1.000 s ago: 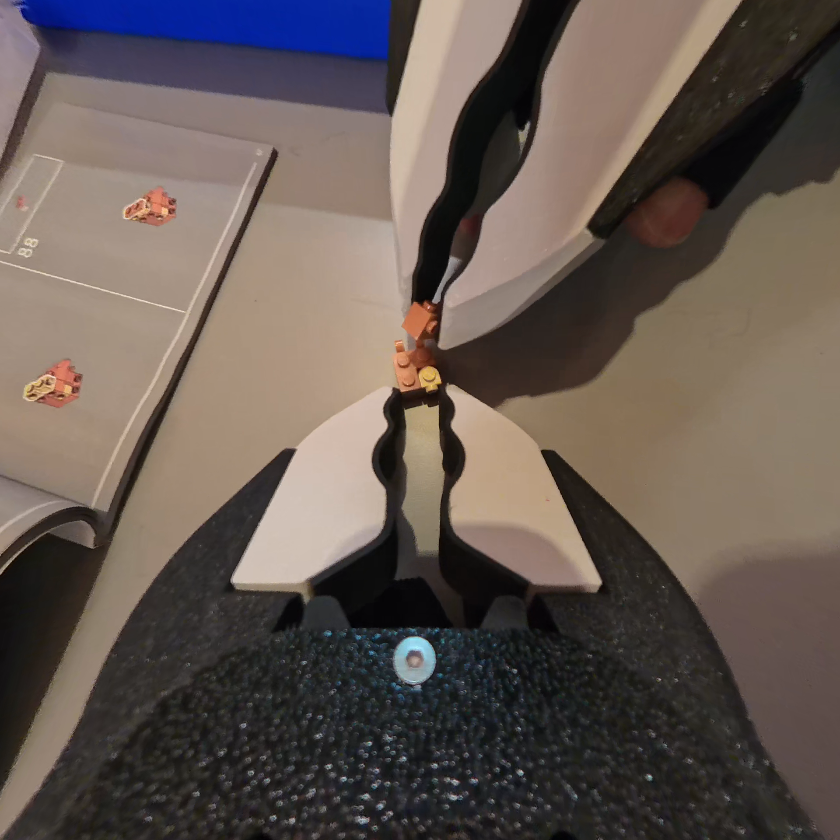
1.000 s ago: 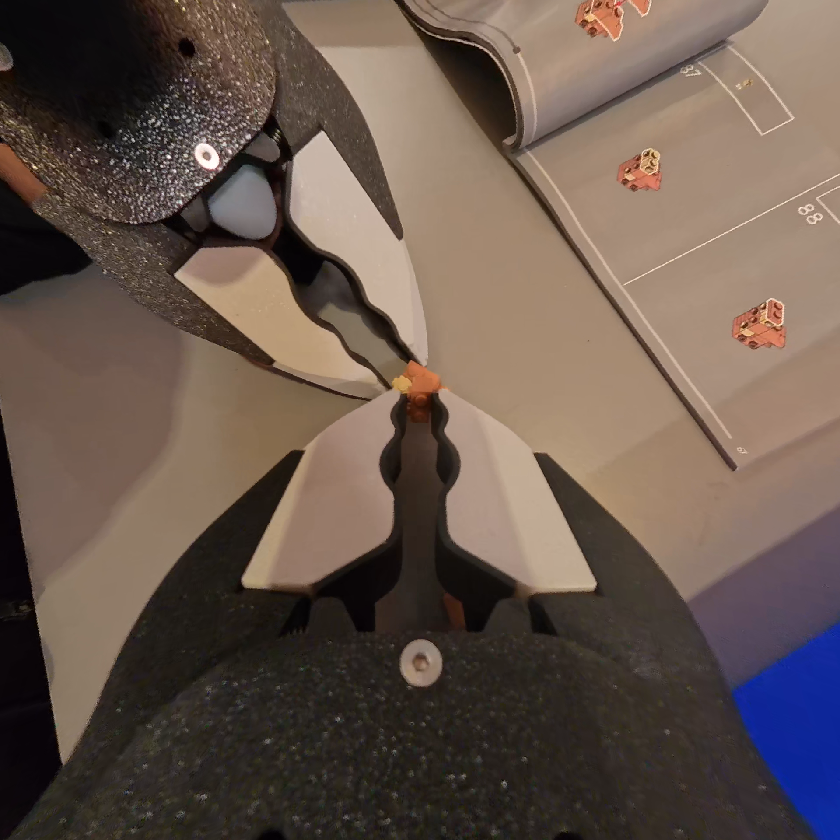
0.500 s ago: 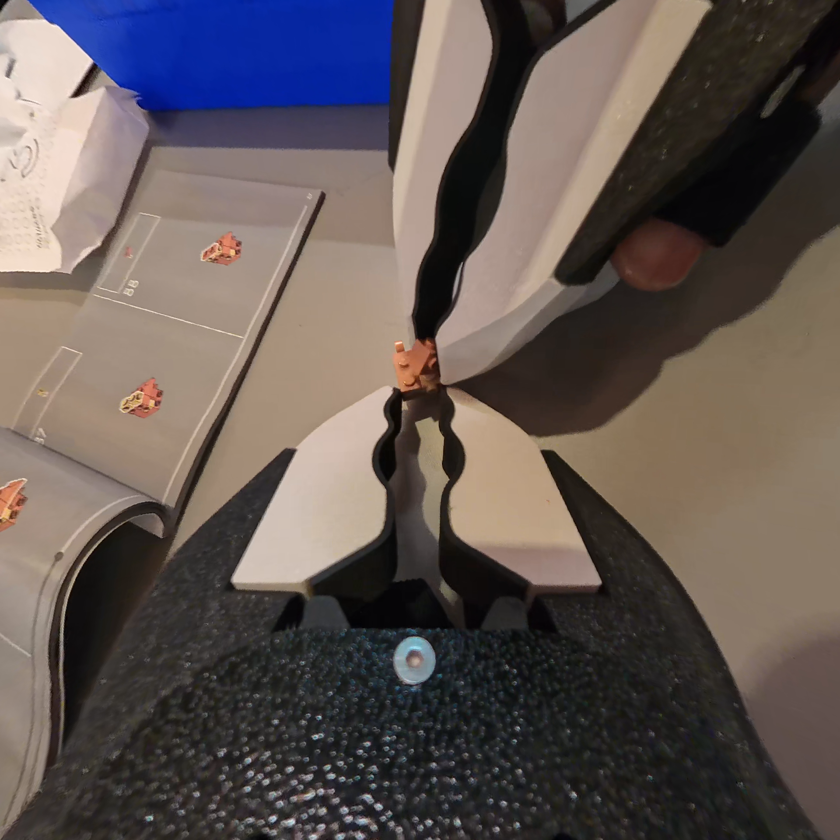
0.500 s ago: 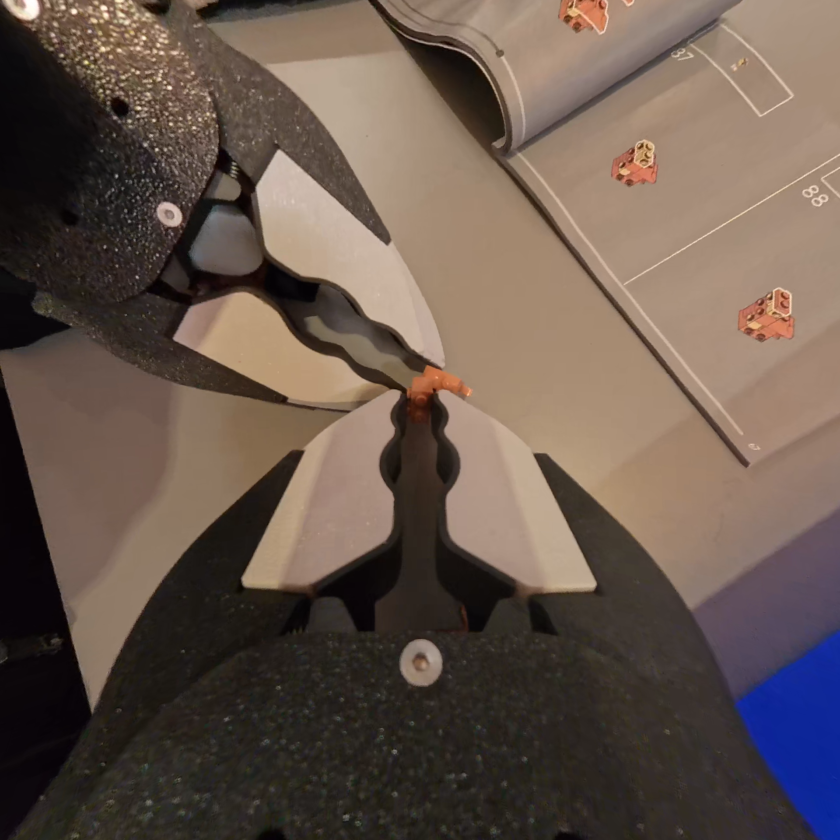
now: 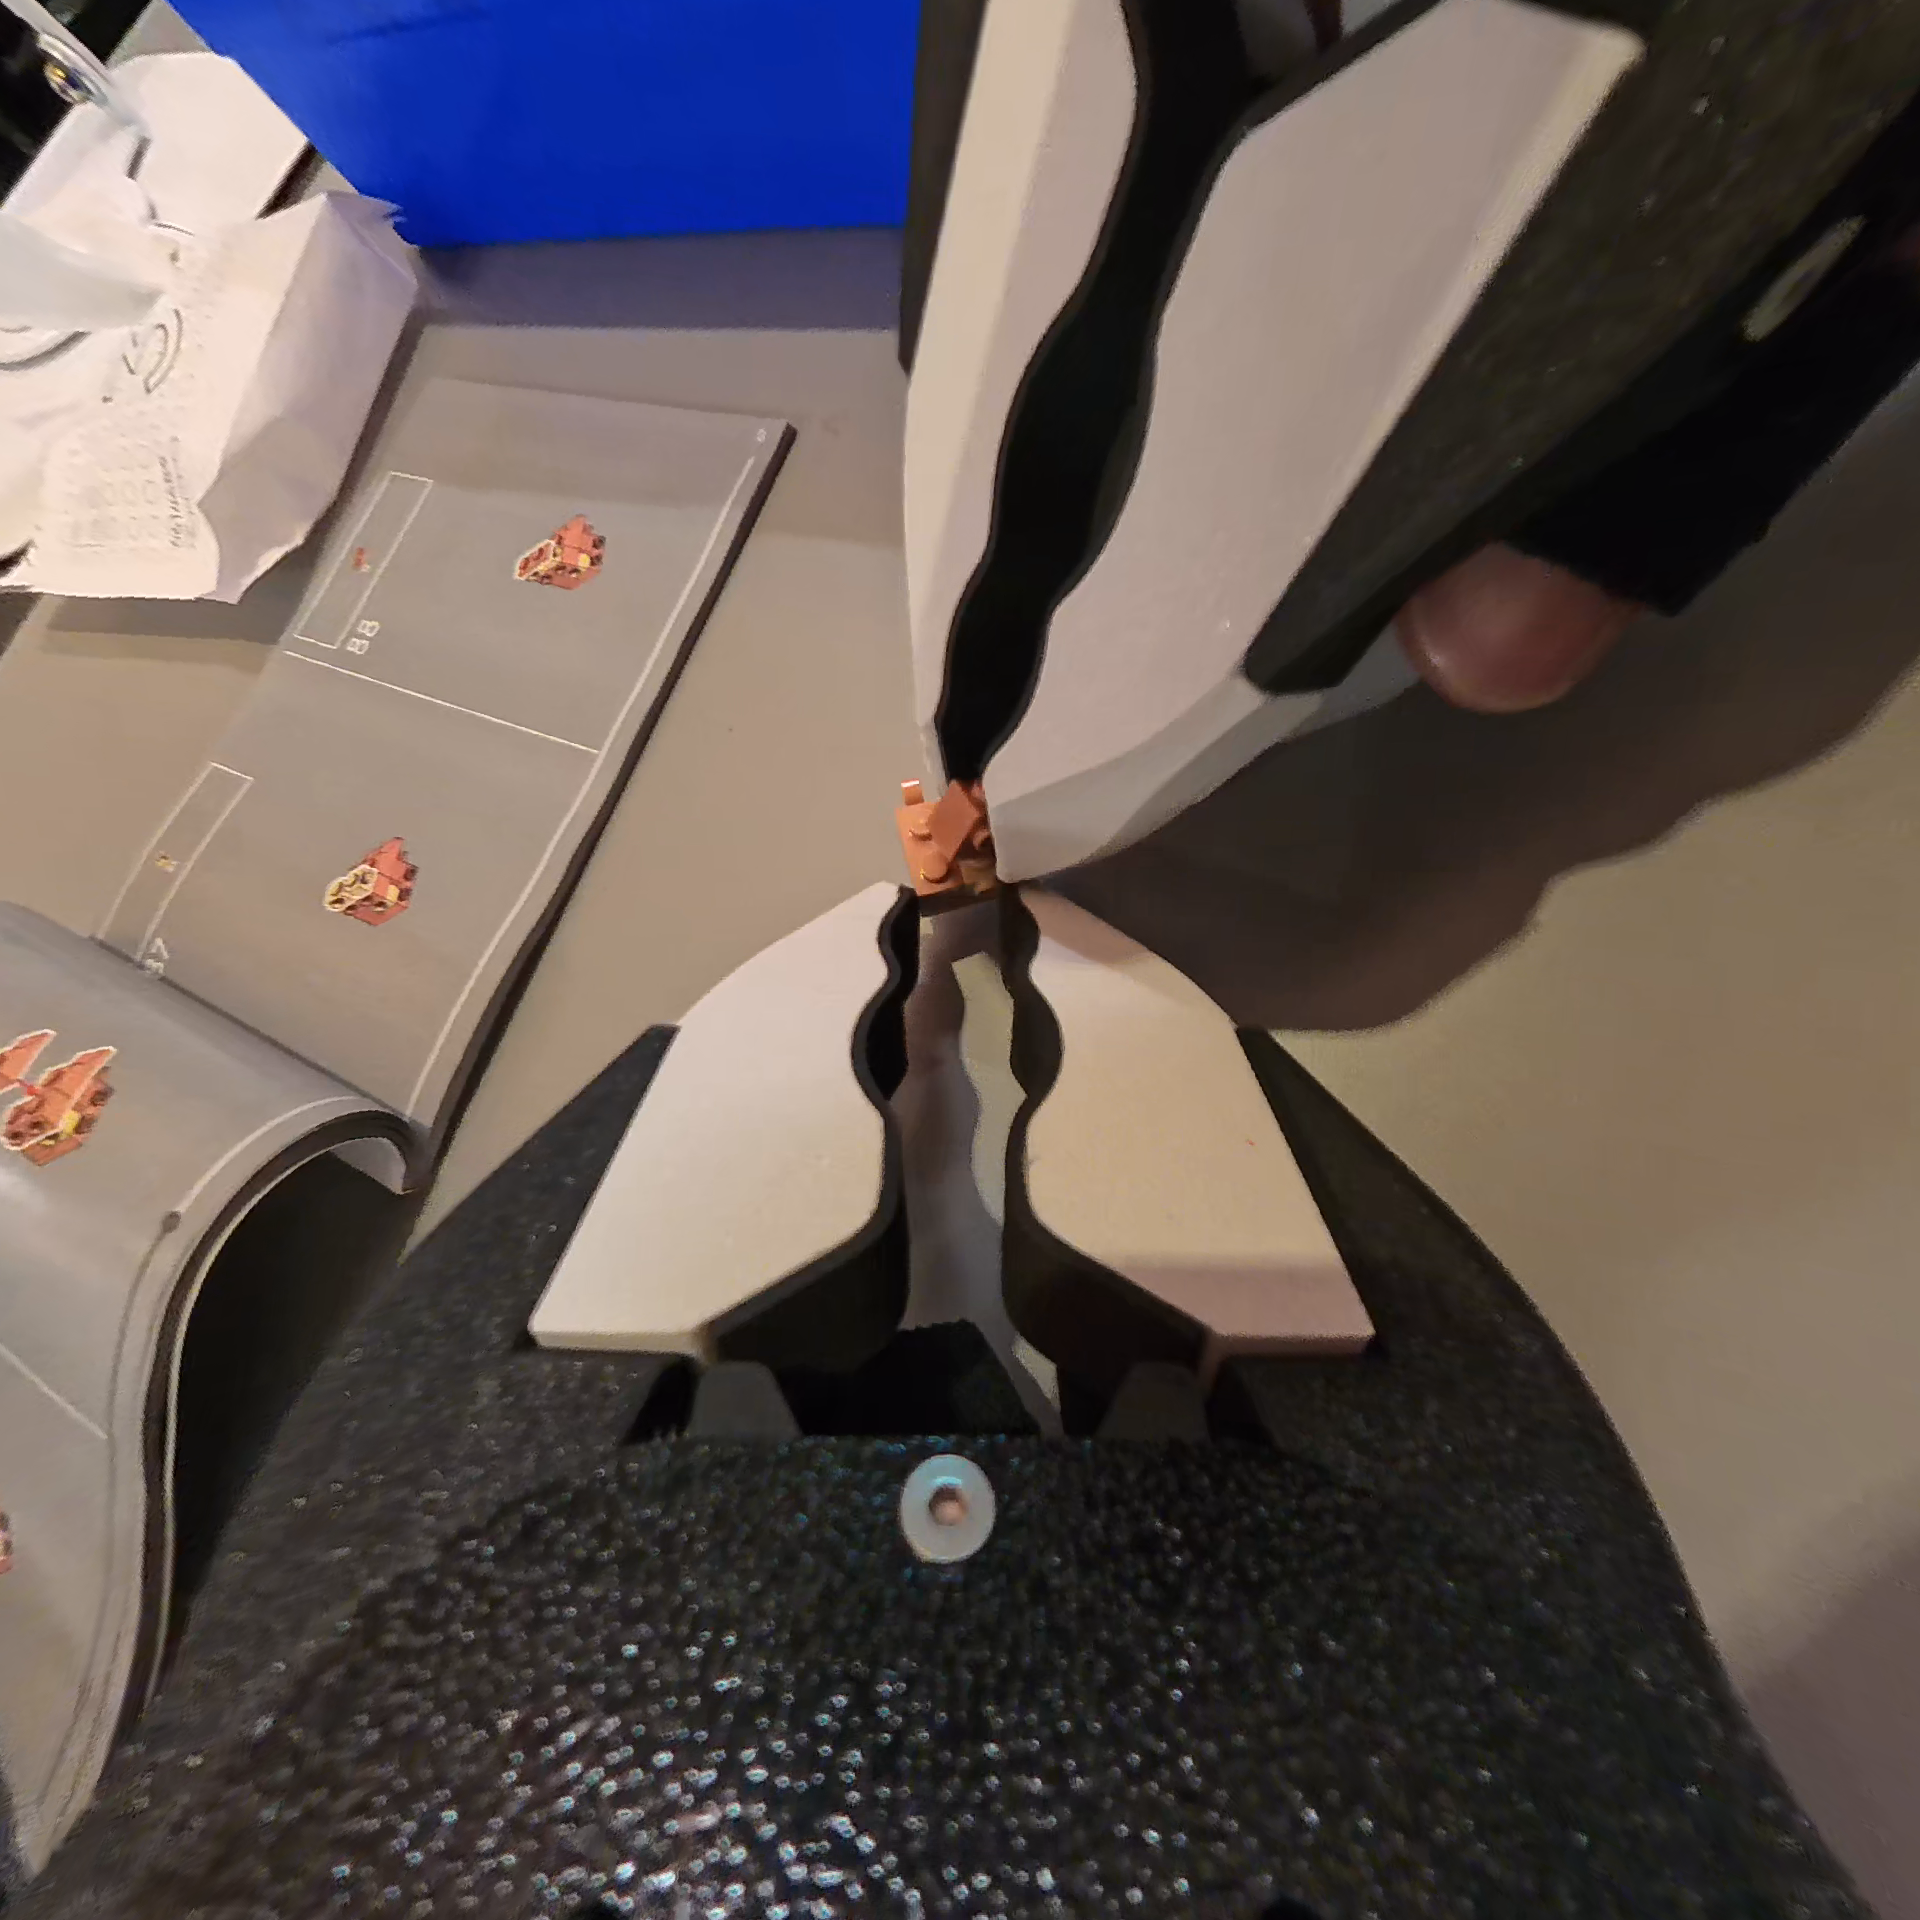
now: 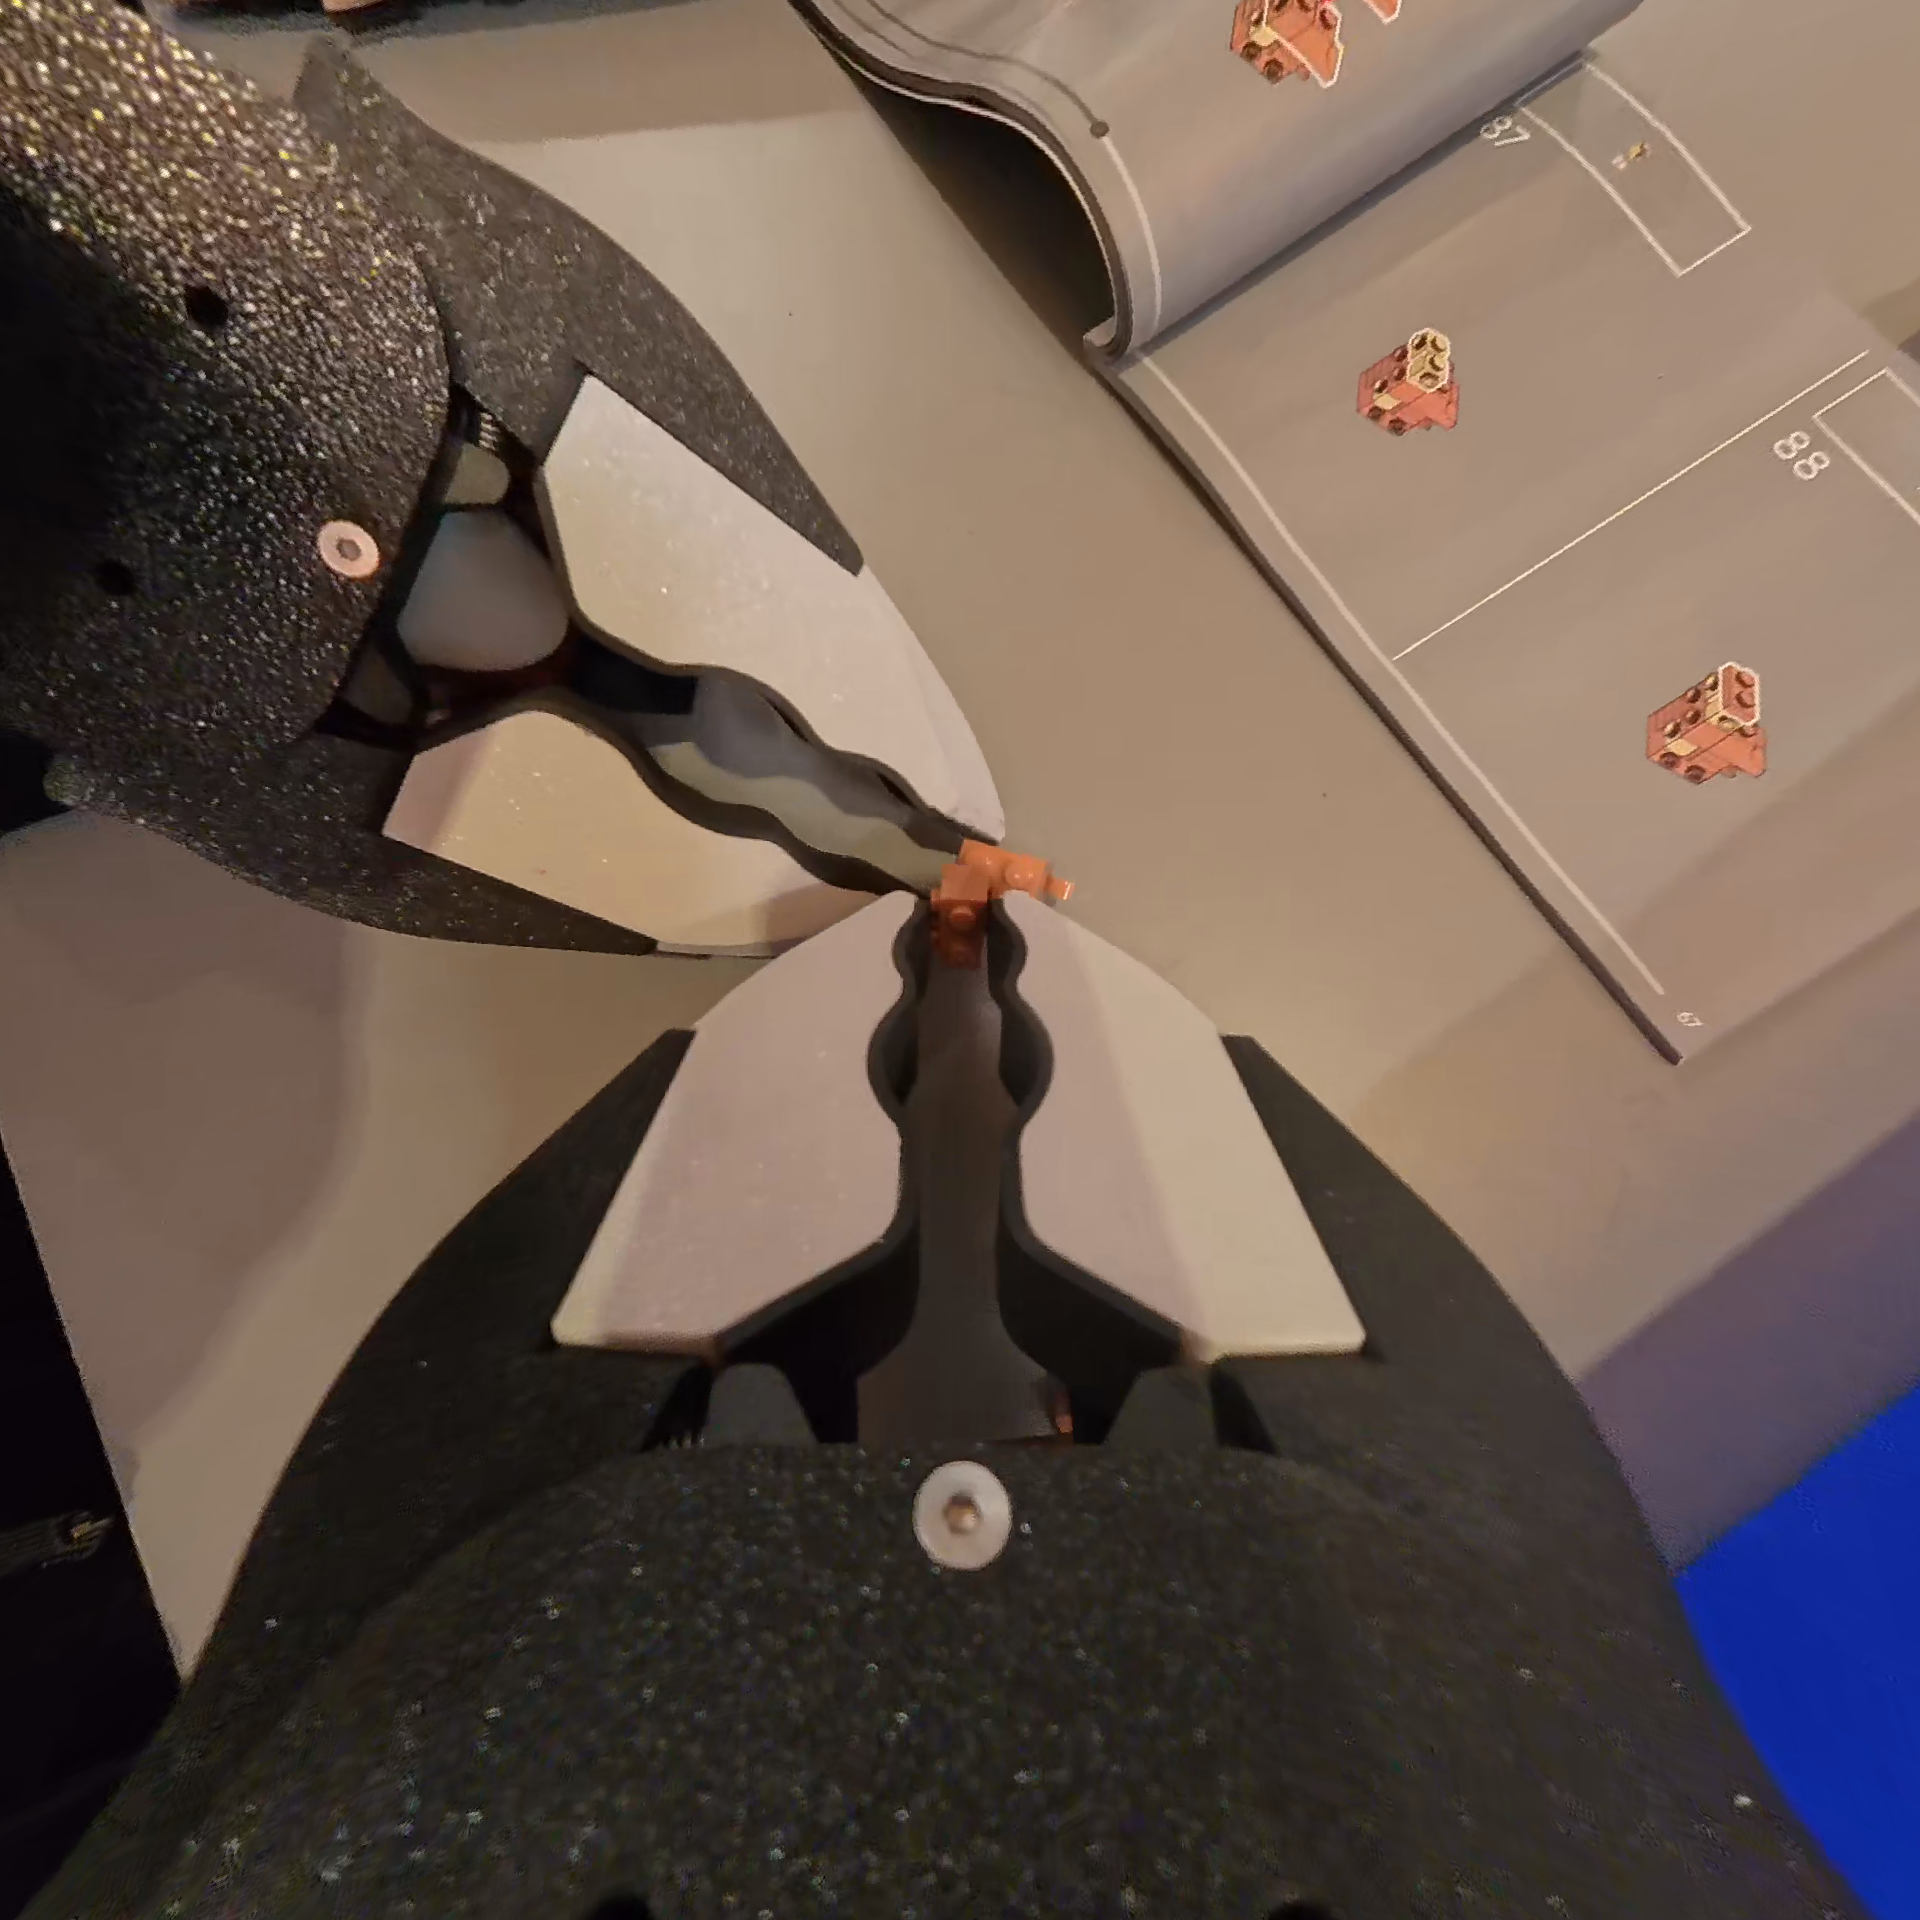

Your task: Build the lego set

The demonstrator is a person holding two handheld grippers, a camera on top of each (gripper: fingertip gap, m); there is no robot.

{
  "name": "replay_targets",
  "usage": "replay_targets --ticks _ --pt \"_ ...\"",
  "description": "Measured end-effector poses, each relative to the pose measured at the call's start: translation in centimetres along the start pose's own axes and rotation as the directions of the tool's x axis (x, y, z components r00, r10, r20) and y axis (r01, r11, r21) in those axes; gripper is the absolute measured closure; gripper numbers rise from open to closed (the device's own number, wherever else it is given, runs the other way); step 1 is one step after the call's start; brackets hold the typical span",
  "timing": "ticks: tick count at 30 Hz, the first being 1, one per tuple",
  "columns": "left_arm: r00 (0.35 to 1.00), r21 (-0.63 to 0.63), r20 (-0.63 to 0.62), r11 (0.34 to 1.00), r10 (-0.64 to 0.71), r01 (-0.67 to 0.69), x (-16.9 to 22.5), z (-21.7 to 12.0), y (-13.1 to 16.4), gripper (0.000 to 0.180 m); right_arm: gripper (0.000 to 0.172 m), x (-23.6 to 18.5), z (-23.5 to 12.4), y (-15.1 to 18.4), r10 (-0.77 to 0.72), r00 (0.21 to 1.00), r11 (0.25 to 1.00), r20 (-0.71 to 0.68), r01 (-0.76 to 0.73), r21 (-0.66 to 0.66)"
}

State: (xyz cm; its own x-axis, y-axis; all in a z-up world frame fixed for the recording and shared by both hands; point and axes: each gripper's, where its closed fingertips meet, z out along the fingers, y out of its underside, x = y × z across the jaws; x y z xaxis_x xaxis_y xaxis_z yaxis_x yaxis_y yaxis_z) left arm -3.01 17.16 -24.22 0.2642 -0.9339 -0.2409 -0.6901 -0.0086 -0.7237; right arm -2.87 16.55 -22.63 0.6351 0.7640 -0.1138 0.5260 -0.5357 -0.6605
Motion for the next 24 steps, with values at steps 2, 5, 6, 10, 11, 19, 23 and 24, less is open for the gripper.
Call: replay_targets --ticks 2,5,6,10,11,19,23,24 --pt "1.0 0.003 -0.022 1.0 -0.015 0.015 0.1 0.0 0.1 0.166 0.161 0.0 0.0 0.1 0.019 1.0 1.0 0.024 -0.019 0.005" --pt "0.998 0.004 -0.049 1.0 -0.03 0.031 0.3 0.0 0.1 0.166 0.158 -0.1 0.0 0.2 0.052 0.997 0.998 0.062 -0.053 0.015" --pt "0.998 -0.001 -0.062 0.999 -0.032 0.032 0.4 0.1 0.2 0.166 0.156 0.0 0.1 0.2 0.057 0.996 0.998 0.07 -0.058 0.015" --pt "0.994 -0.012 -0.094 0.999 -0.054 0.053 0.5 0.0 0.4 0.166 0.152 -0.2 -0.1 0.3 0.049 0.993 0.998 0.104 -0.053 0.03" --pt "0.993 -0.016 -0.1 0.998 -0.062 0.061 0.5 0.0 0.4 0.166 0.152 -0.1 -0.2 0.2 0.045 0.993 0.998 0.107 -0.05 0.039" --pt "0.968 -0.013 -0.247 0.999 -0.054 0.053 2.0 -0.5 0.6 0.166 0.152 -0.1 -1.8 0.5 -0.198 0.974 0.98 0.111 0.193 0.057" --pt "0.943 0.019 -0.333 1.0 0.005 0.001 3.4 -1.0 0.3 0.166 0.145 -0.6 -1.5 2.0 -0.325 0.94 0.945 0.107 0.328 -0.007" --pt "0.936 0.028 -0.351 1.0 0.013 -0.004 3.6 -1.1 0.2 0.166 0.145 -0.9 -1.4 2.2 -0.353 0.929 0.934 0.115 0.356 -0.012"
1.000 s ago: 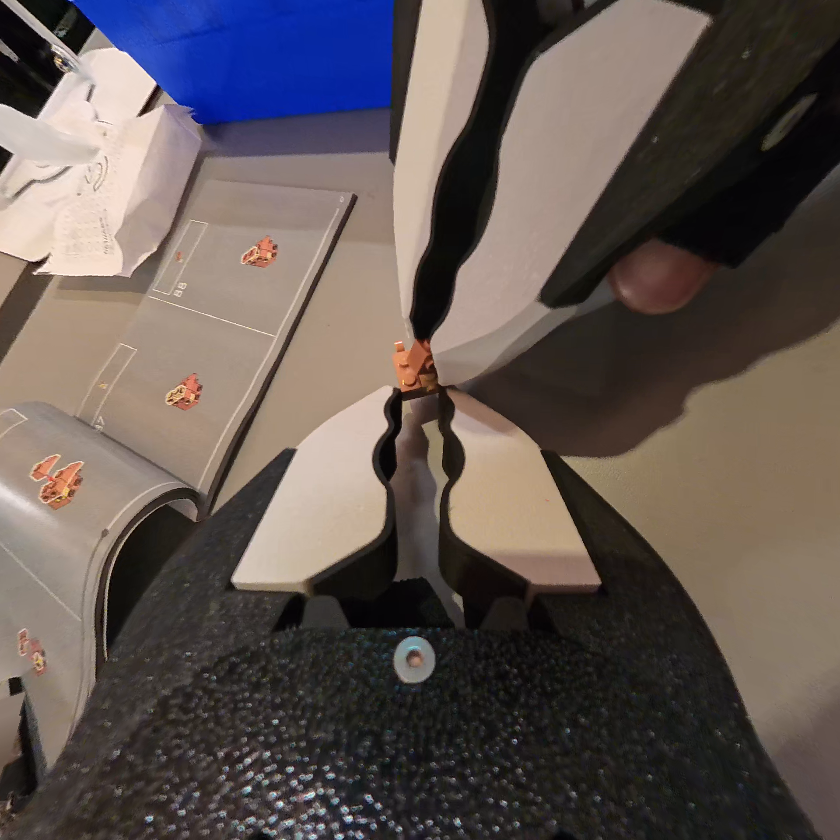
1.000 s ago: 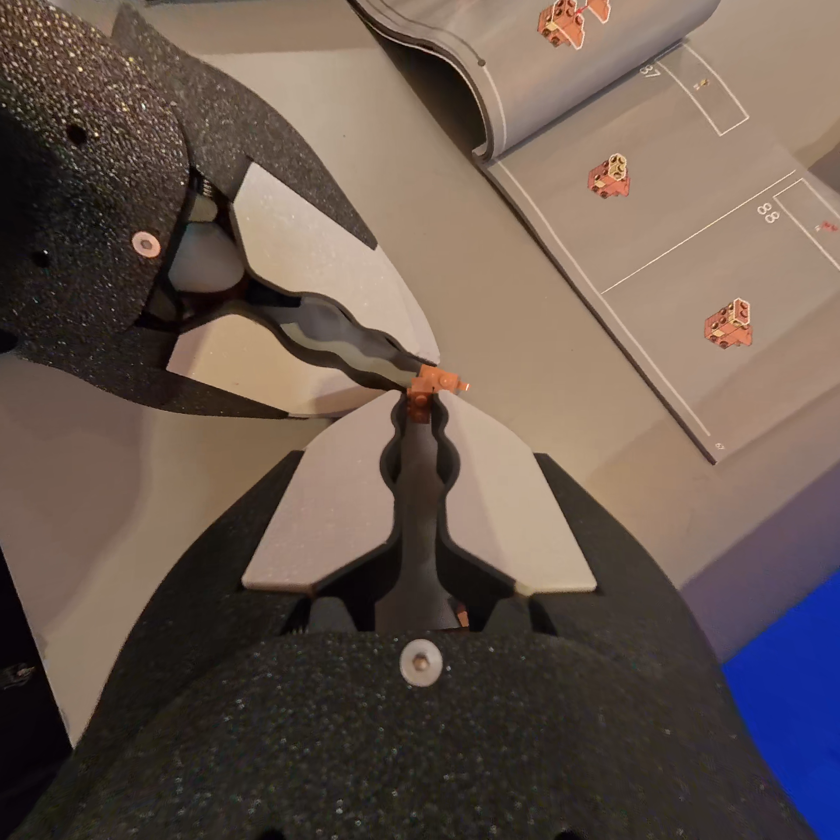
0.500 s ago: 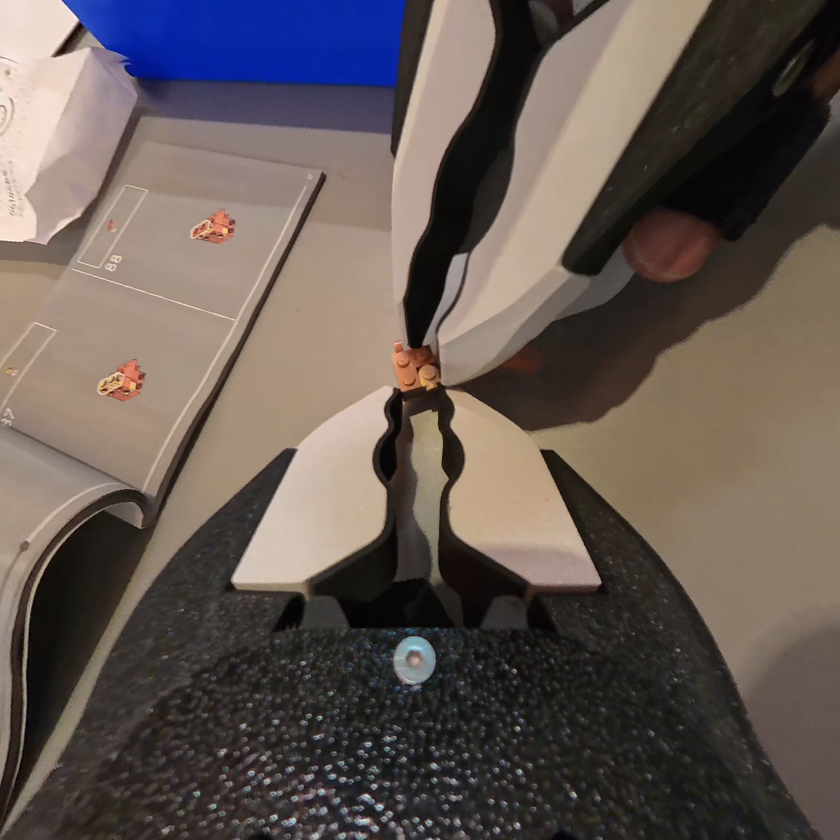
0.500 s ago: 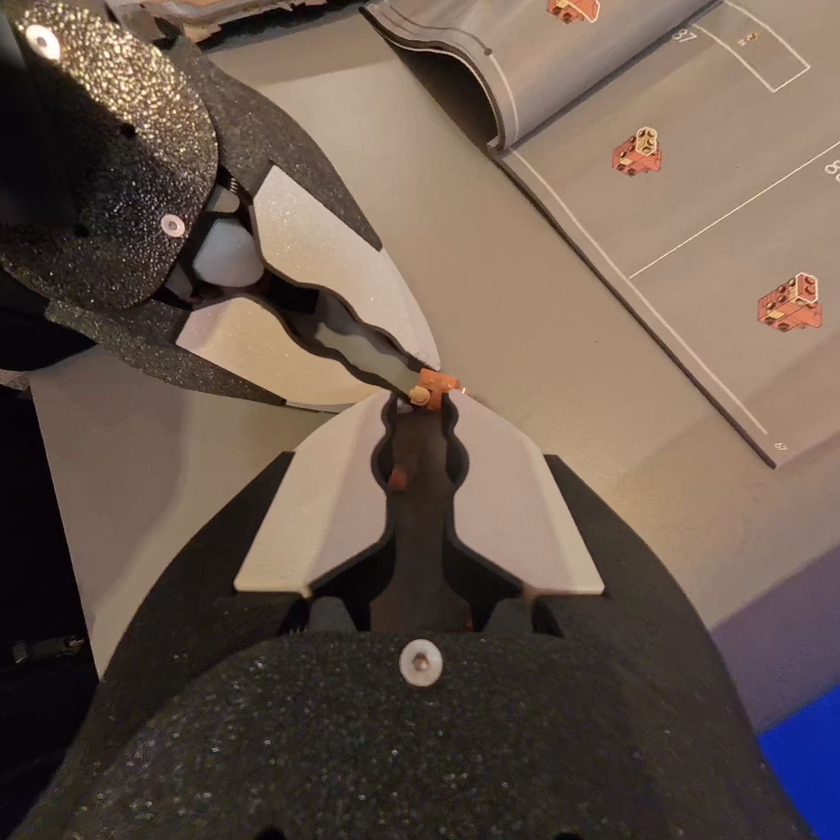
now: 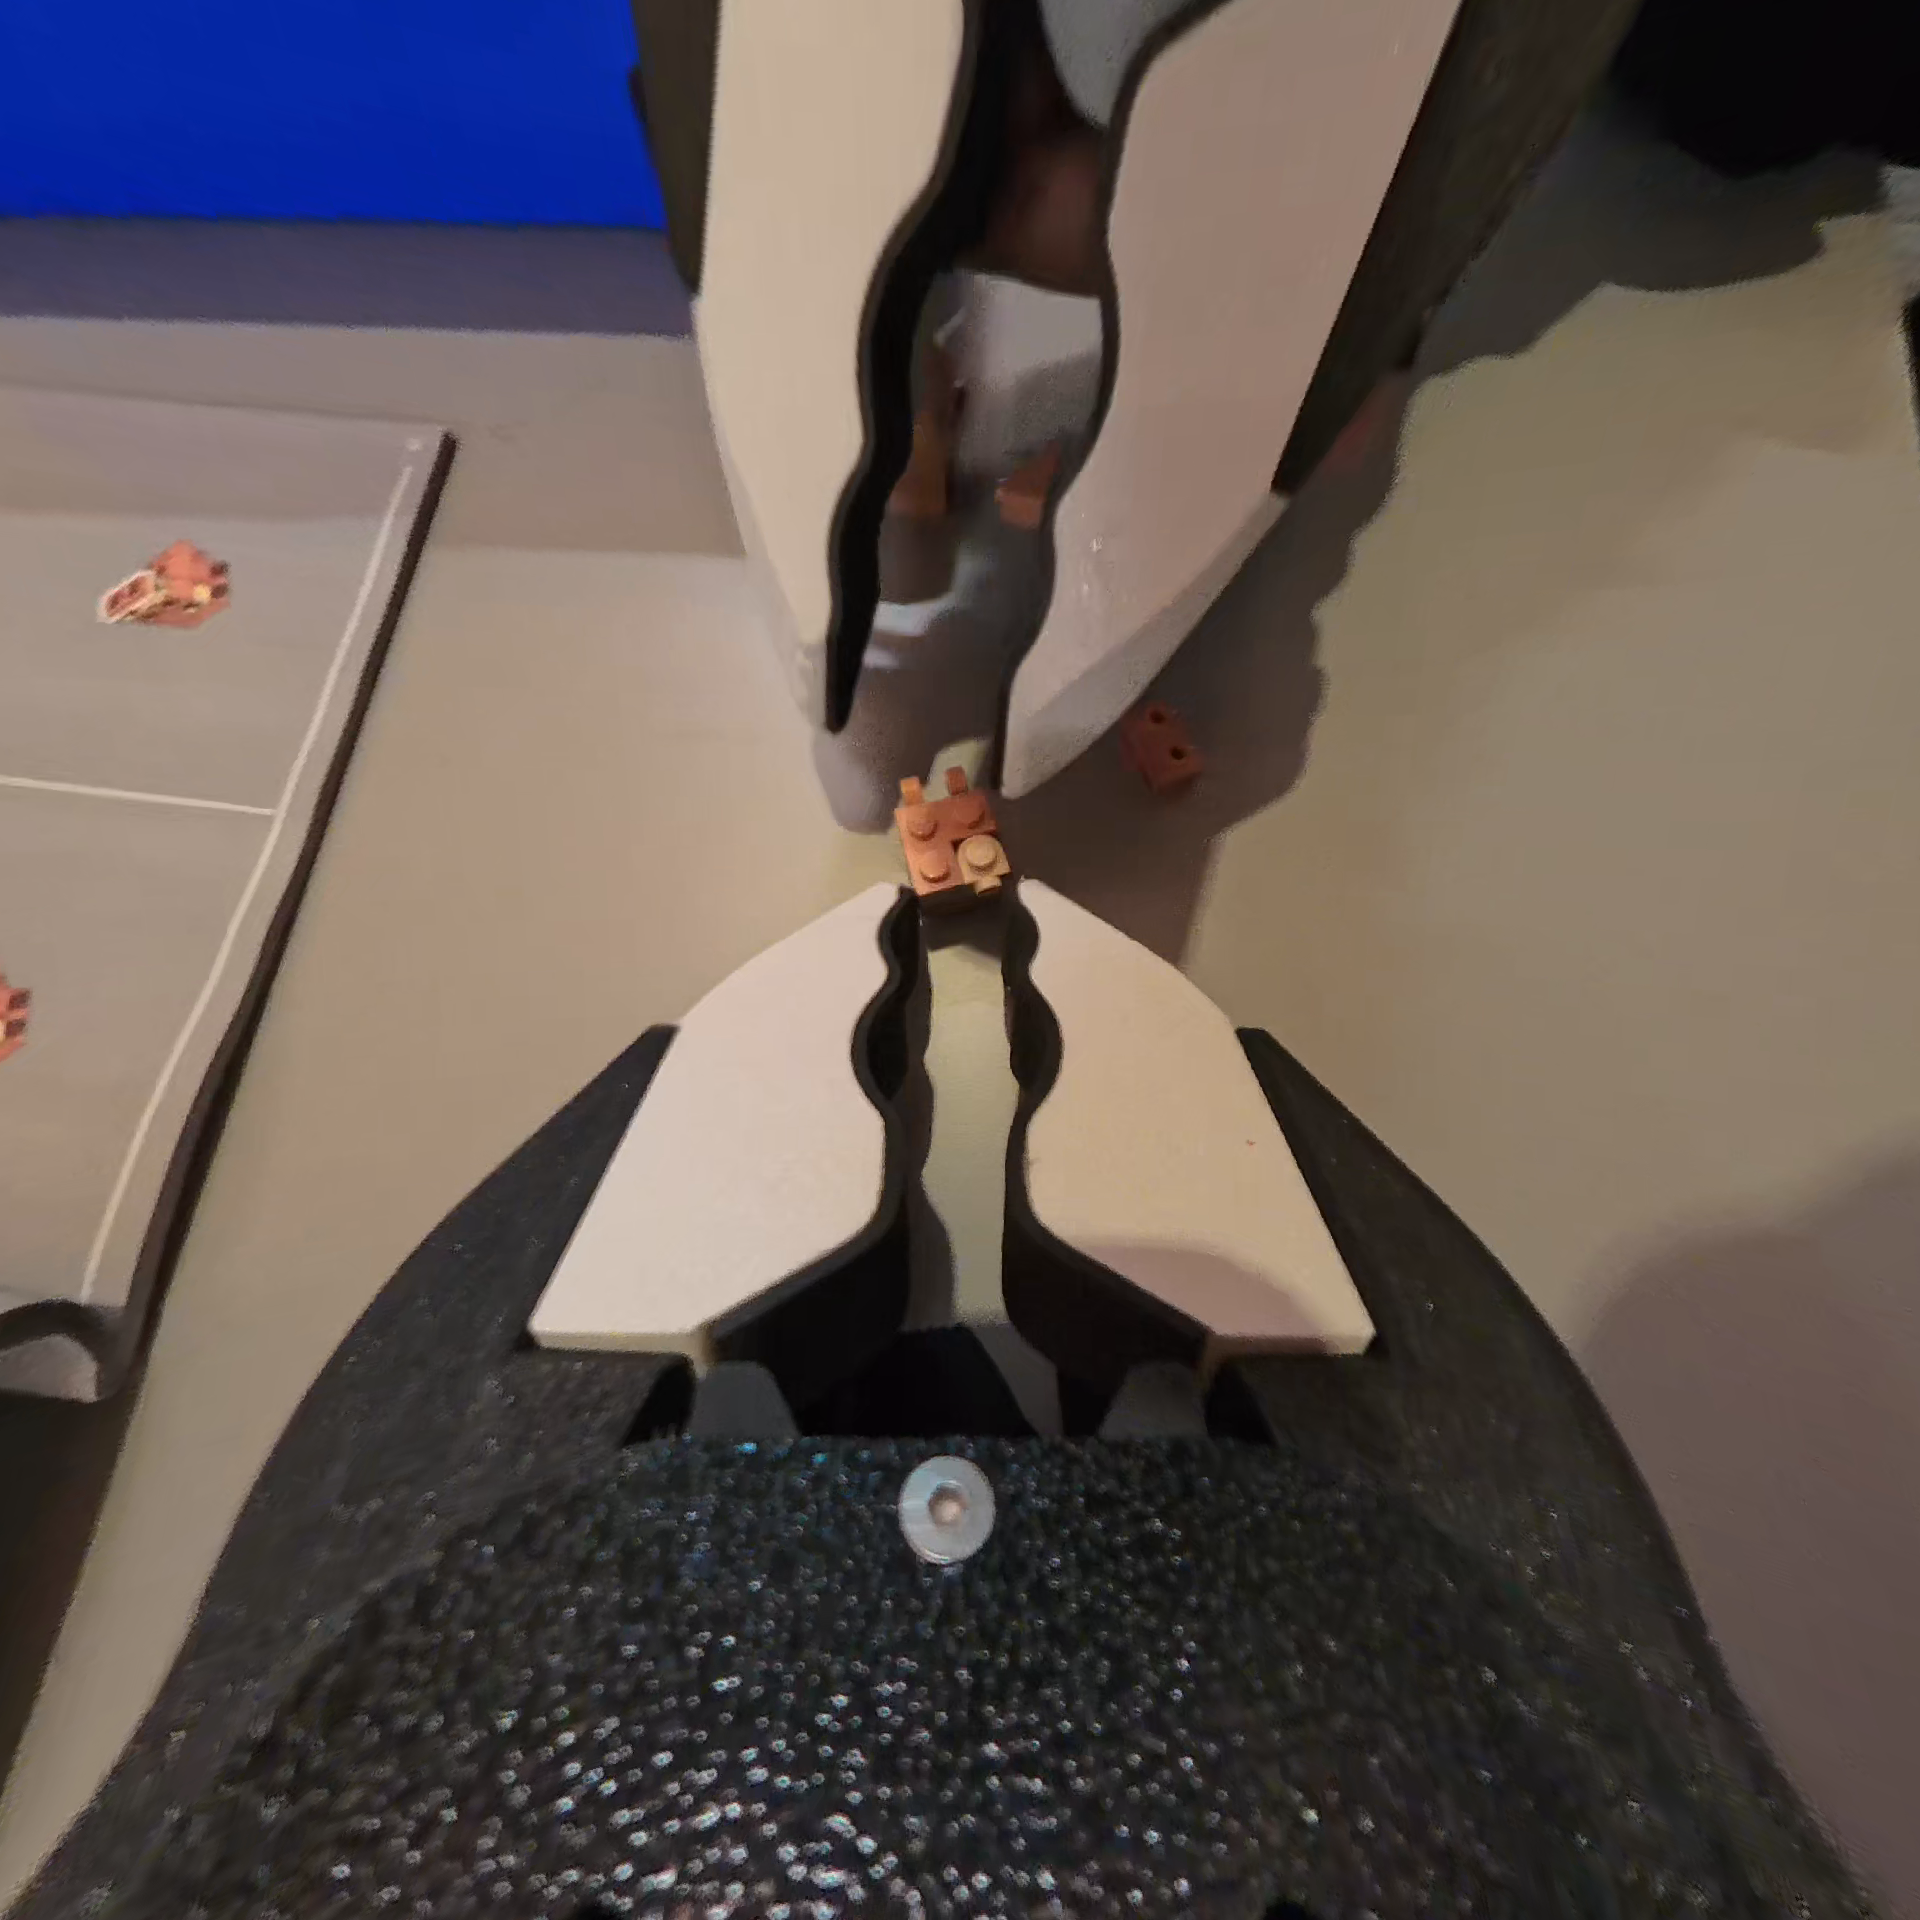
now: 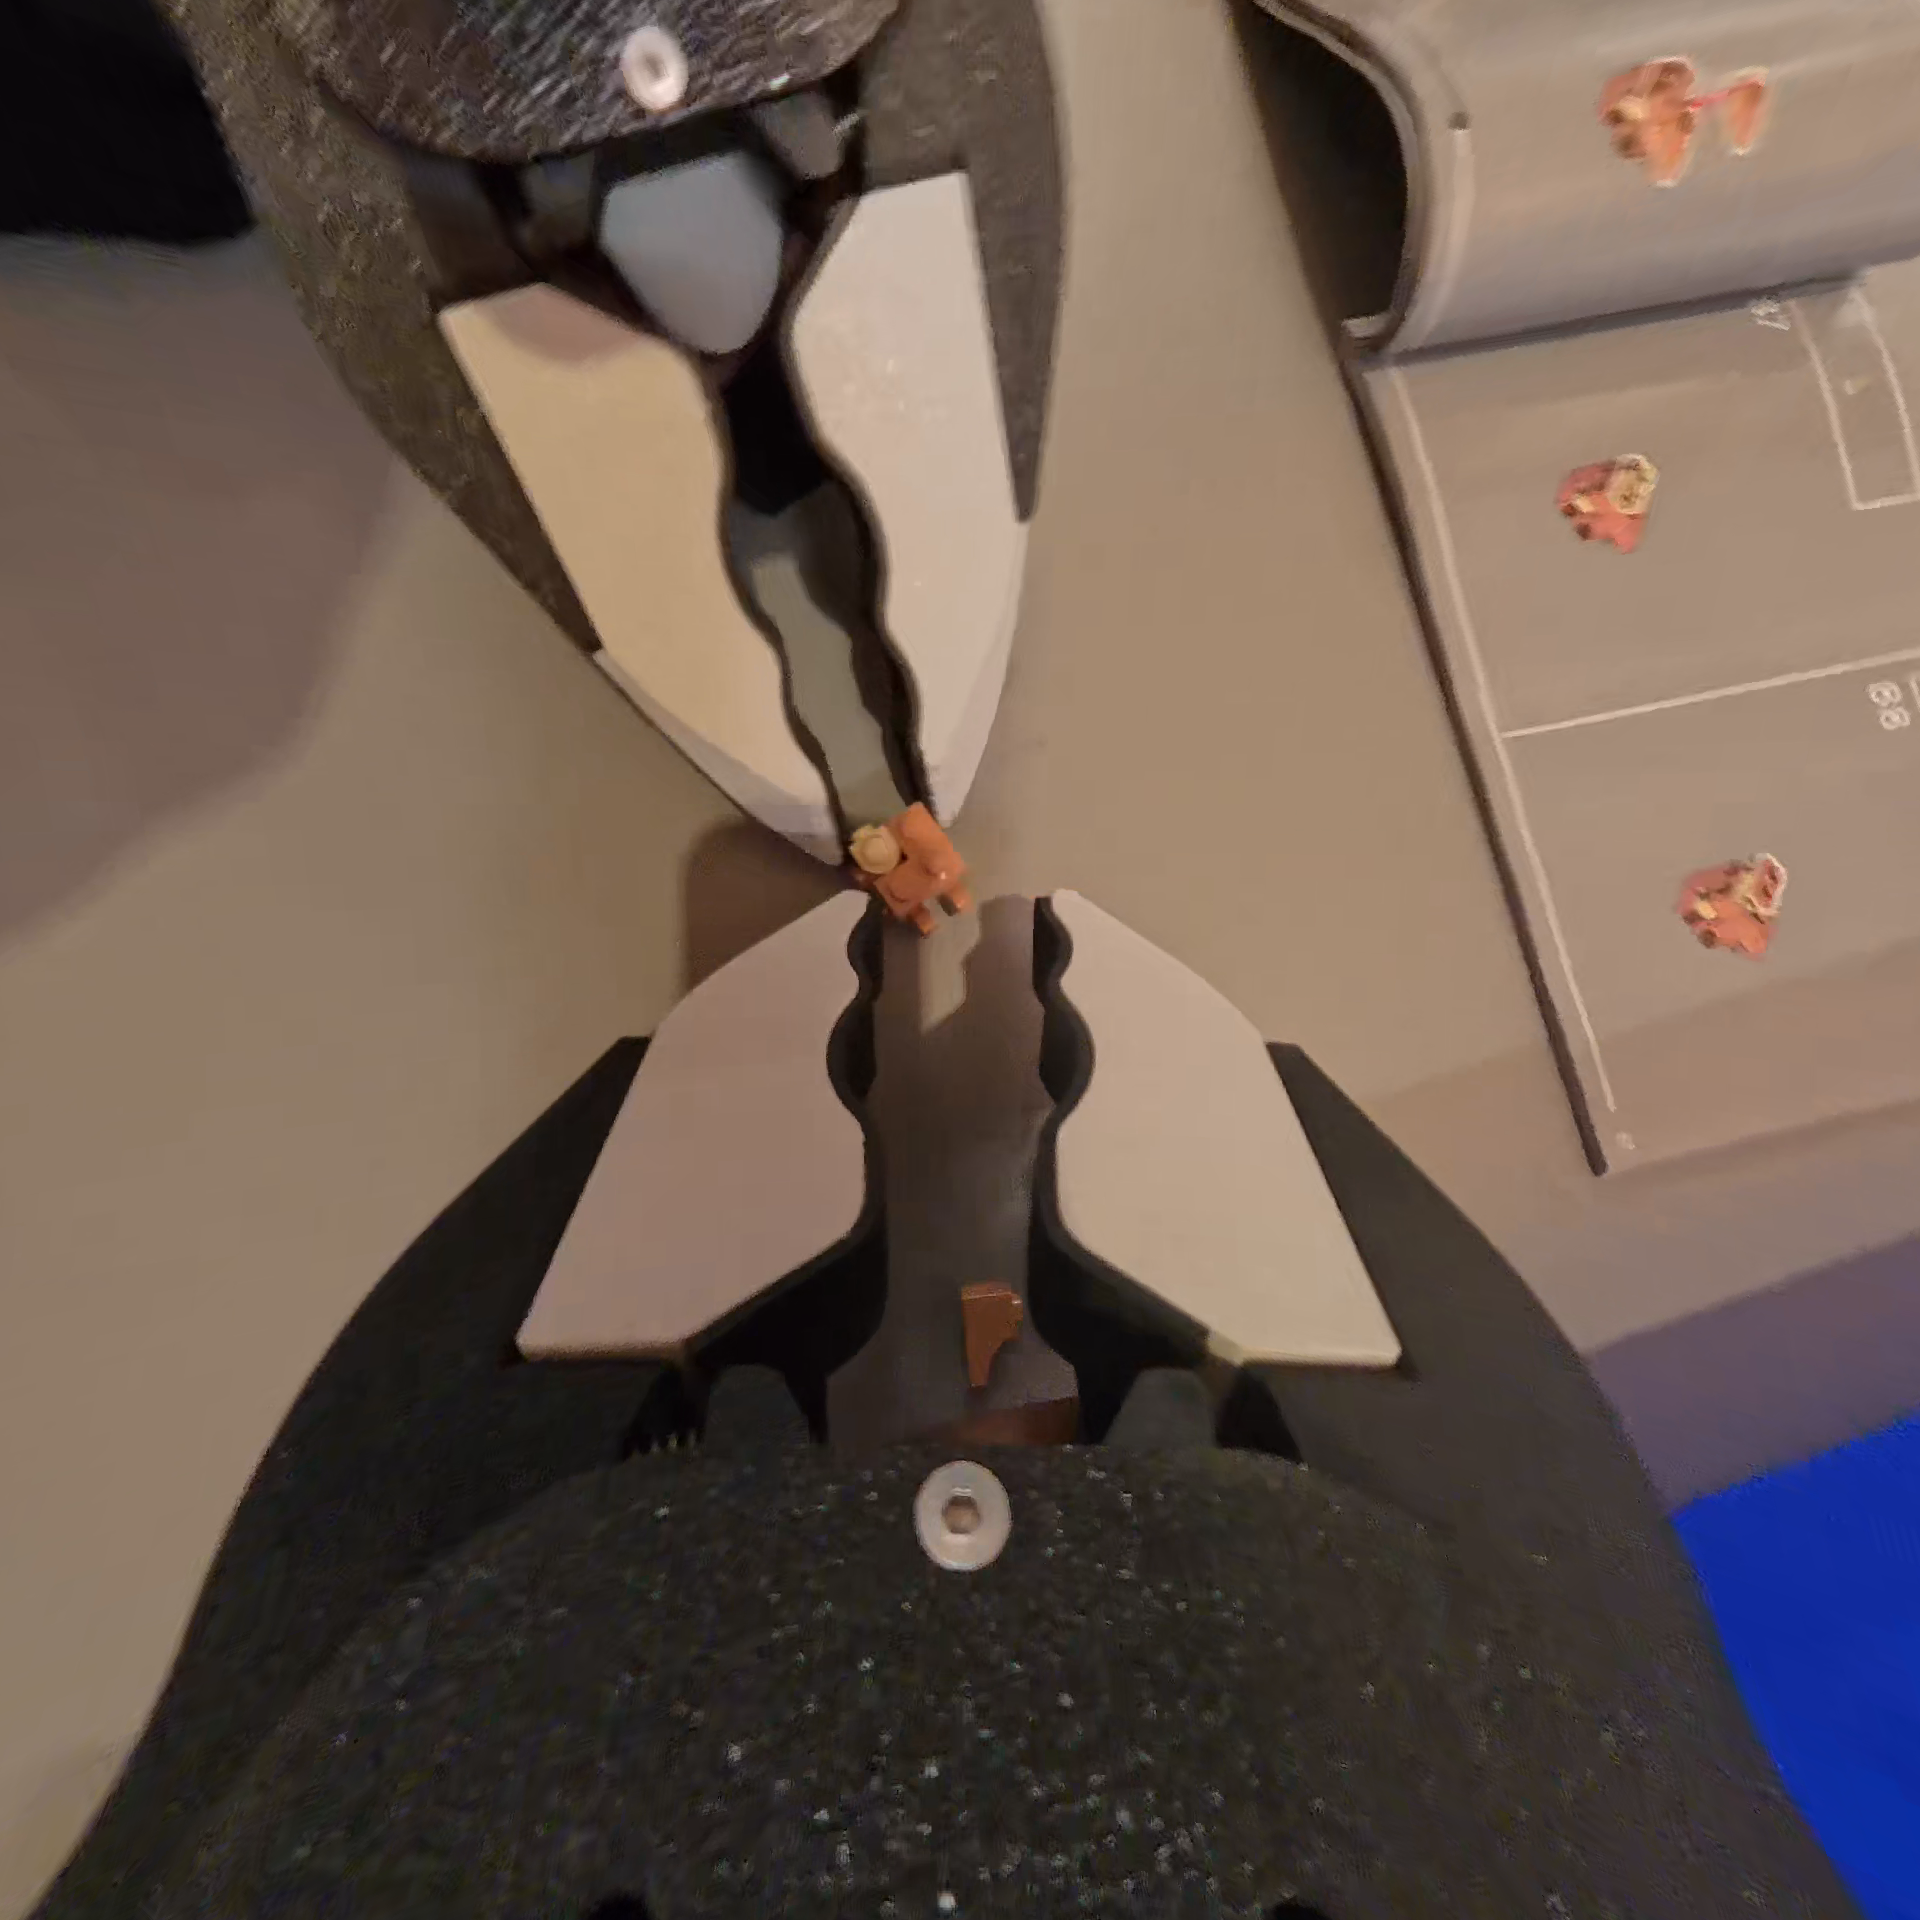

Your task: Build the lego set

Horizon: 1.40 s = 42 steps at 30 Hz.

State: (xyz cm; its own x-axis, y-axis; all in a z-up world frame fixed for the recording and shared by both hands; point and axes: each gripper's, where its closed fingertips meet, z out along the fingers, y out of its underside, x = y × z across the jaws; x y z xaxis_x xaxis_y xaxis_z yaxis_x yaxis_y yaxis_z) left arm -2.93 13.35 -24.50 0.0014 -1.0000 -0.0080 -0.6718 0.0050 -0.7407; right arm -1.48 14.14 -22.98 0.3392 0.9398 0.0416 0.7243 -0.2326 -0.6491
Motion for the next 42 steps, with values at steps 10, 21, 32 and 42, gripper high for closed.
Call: replay_targets --ticks 10,21,32,42 --pt "0.993 0.035 -0.104 0.998 0.052 -0.049 1.5 -0.7 -0.4 0.166 0.152 -2.3 0.5 -0.1 -0.155 0.986 0.988 0.055 0.154 0.02" --pt "0.994 0.298 -0.089 0.95 -0.068 0.092 -0.6 -3.1 -3.3 0.157 0.153 -0.6 -2.5 -3.2 0.087 0.986 0.959 0.141 -0.121 0.255" --pt "0.984 0.443 -0.158 0.884 -0.083 0.146 -0.4 -4.4 -5.2 0.162 0.153 -0.3 -3.7 -4.2 0.15 0.969 0.924 0.197 -0.208 0.32" --pt "0.981 0.475 -0.173 0.865 -0.085 0.158 -0.1 -4.5 -5.8 0.161 0.153 -0.6 -3.9 -4.7 0.15 0.966 0.917 0.21 -0.215 0.336"
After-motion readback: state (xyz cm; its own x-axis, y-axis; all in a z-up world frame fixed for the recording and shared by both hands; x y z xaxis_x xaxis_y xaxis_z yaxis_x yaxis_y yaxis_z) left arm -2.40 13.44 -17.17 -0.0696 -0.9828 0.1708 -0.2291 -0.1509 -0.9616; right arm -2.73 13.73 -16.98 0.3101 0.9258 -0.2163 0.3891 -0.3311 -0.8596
